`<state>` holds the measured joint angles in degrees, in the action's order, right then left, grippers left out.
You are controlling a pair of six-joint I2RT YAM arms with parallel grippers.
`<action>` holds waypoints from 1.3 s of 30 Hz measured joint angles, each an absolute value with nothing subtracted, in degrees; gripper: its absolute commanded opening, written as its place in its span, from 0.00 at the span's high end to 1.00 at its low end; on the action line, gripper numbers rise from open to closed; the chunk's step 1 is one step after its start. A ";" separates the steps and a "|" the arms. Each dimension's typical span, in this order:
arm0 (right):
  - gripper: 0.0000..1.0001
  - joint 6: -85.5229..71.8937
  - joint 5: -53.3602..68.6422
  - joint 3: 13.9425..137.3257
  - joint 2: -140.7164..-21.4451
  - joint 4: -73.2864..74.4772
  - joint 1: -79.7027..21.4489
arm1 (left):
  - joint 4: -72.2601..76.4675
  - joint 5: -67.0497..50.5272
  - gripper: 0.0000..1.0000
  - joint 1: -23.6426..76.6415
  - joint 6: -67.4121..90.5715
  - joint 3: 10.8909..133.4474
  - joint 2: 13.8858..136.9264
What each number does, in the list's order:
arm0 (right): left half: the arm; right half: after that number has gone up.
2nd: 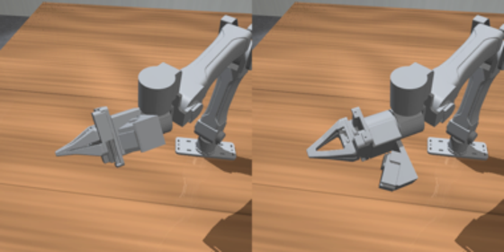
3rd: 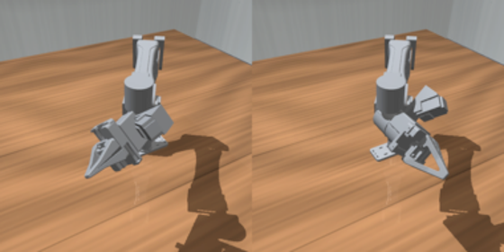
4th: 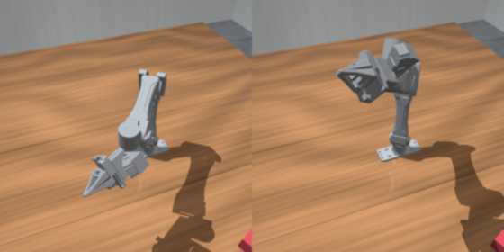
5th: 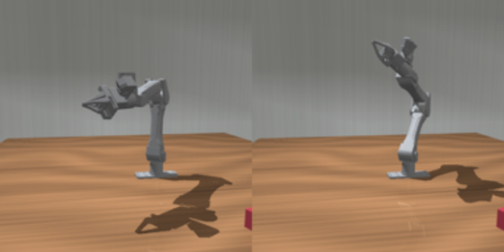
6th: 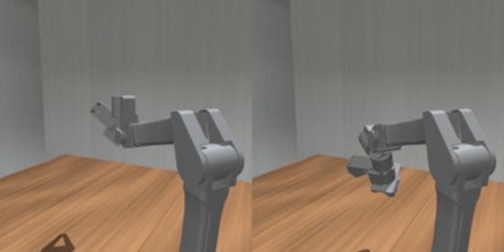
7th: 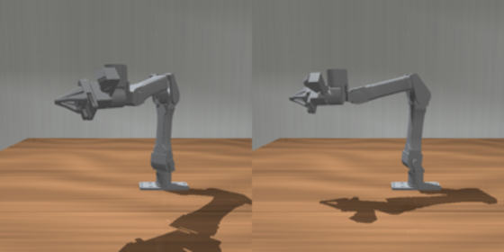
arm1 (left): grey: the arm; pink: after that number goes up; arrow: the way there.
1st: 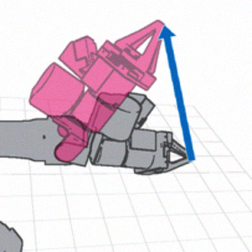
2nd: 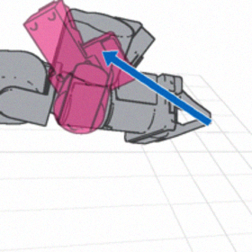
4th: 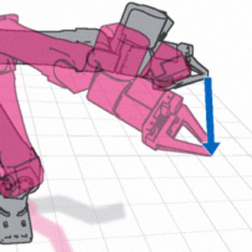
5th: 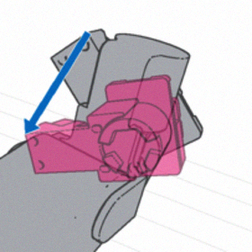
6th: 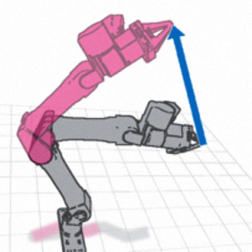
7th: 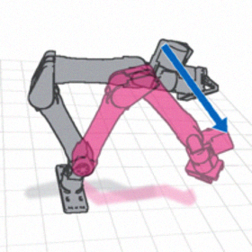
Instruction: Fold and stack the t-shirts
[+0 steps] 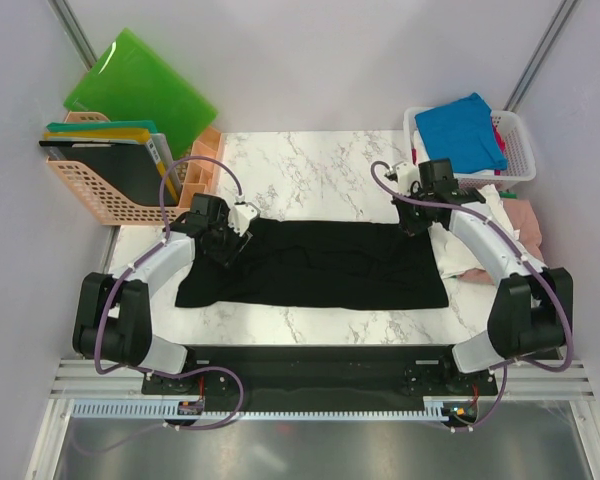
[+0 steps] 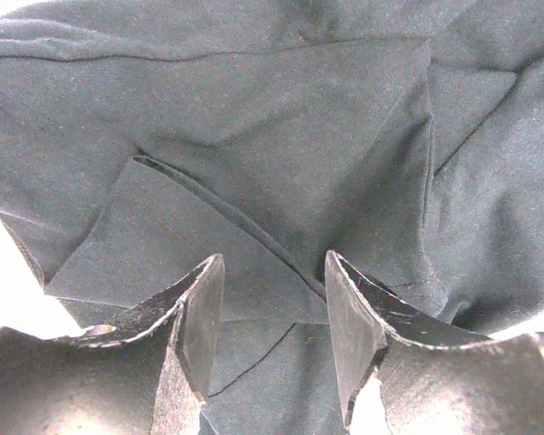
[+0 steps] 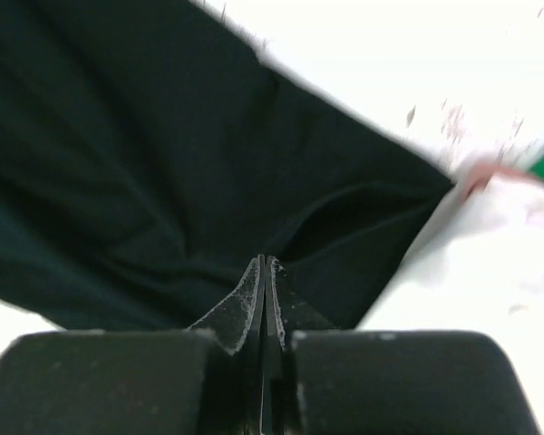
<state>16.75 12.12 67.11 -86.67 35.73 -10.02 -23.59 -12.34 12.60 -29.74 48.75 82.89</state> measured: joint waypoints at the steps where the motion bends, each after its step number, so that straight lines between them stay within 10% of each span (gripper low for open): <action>1: 0.94 17.04 12.03 66.41 -85.58 36.62 -10.02 | -23.57 -12.32 0.44 12.60 -29.76 48.73 82.89; 4: 0.85 17.89 11.64 63.70 -82.26 39.57 -10.02 | -23.51 -12.27 0.44 12.60 -30.04 48.60 82.85; 8: 0.22 19.29 11.18 60.77 -77.06 44.51 -10.02 | -23.44 -12.14 0.44 12.60 -30.39 48.10 82.46; 11: 0.14 20.73 9.91 59.83 -72.79 47.03 -10.02 | -23.44 -12.14 0.44 12.60 -30.63 47.57 82.11; 19: 0.21 21.50 6.59 57.41 -67.16 48.29 -9.96 | -23.46 -12.19 0.44 12.56 -30.74 46.78 81.69; 25: 0.69 20.88 7.88 57.30 -73.95 44.51 -9.96 | -23.46 -12.16 0.44 12.56 -30.76 46.65 81.69; 30: 0.29 18.37 10.04 61.39 -84.60 41.85 -9.96 | -23.66 -12.14 0.44 12.56 -30.76 46.63 81.23; 39: 0.08 17.82 10.52 66.17 -94.59 36.45 -9.96 | -23.73 -12.16 0.44 12.56 -30.74 46.44 79.83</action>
